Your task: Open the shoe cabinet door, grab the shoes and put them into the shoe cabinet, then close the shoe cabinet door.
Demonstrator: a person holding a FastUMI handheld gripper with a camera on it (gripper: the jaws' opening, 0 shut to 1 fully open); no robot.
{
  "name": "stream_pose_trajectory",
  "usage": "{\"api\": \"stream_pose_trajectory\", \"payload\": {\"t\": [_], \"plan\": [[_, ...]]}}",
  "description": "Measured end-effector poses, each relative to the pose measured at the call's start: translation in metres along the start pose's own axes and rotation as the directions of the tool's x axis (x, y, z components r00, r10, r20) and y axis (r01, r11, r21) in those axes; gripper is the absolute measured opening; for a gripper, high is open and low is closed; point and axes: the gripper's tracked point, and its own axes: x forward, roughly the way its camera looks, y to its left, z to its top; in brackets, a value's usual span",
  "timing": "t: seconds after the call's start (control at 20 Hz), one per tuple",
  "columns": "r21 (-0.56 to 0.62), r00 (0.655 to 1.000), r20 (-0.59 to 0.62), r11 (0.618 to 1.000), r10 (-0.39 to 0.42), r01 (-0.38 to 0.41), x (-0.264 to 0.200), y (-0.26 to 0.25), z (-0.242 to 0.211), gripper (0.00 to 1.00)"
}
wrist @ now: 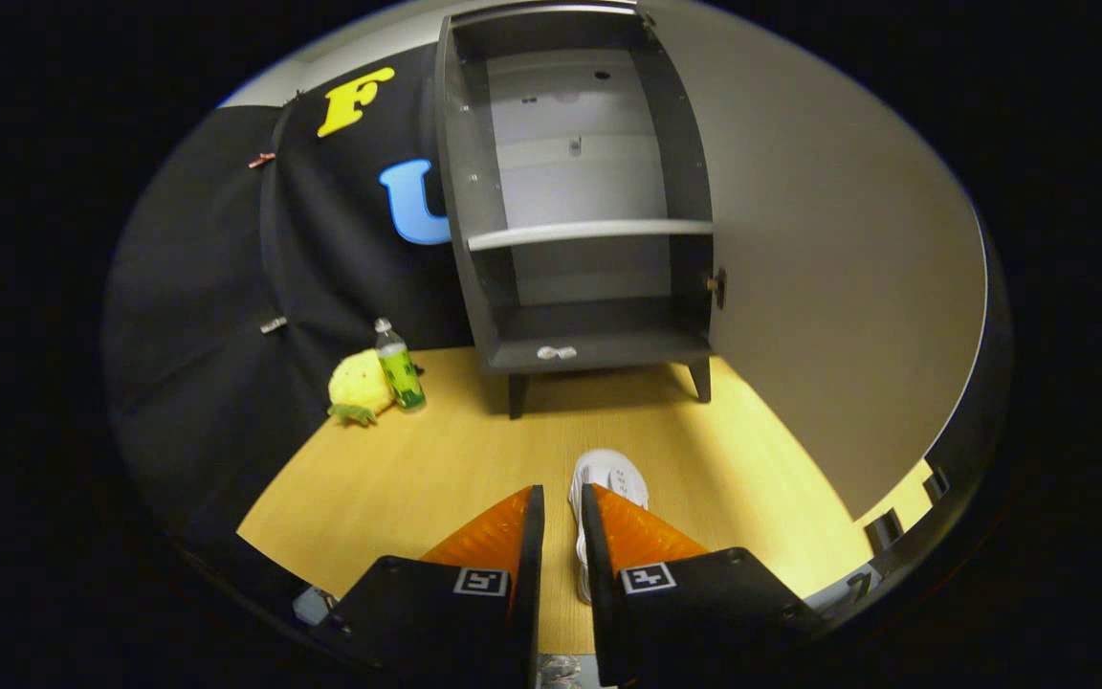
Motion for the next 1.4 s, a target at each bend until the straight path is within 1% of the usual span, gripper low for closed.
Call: {"api": "stream_pose_trajectory", "payload": {"t": [0.2, 0.35, 0.45, 0.6, 0.85, 1.05, 1.1, 1.15, 1.4], "plan": [[0.002, 0.993, -0.107, 0.998, -0.057, 0.058, 0.039, -0.009, -0.058, 0.28], [0.002, 0.986, -0.143, 0.996, -0.089, 0.09, 0.062, -0.021, -0.081, 0.28], [-0.007, 0.984, -0.157, 0.996, -0.084, 0.084, 0.074, -0.023, -0.089, 0.28], [-0.033, 0.982, -0.171, 0.996, -0.084, 0.08, 0.093, -0.026, -0.094, 0.28], [-0.013, 0.985, -0.154, 0.997, -0.074, 0.073, 0.127, -0.022, -0.089, 0.28], [-0.043, 0.984, -0.14, 0.993, -0.112, 0.107, 0.144, -0.029, -0.084, 0.28], [-0.041, 0.984, -0.139, 0.993, -0.112, 0.107, 0.146, -0.031, -0.084, 0.27], [-0.031, 0.984, -0.135, 0.993, -0.117, 0.114, 0.147, -0.034, -0.083, 0.28], [0.03, 0.987, -0.11, 0.993, -0.113, 0.117, 0.153, -0.036, -0.079, 0.27]]}}
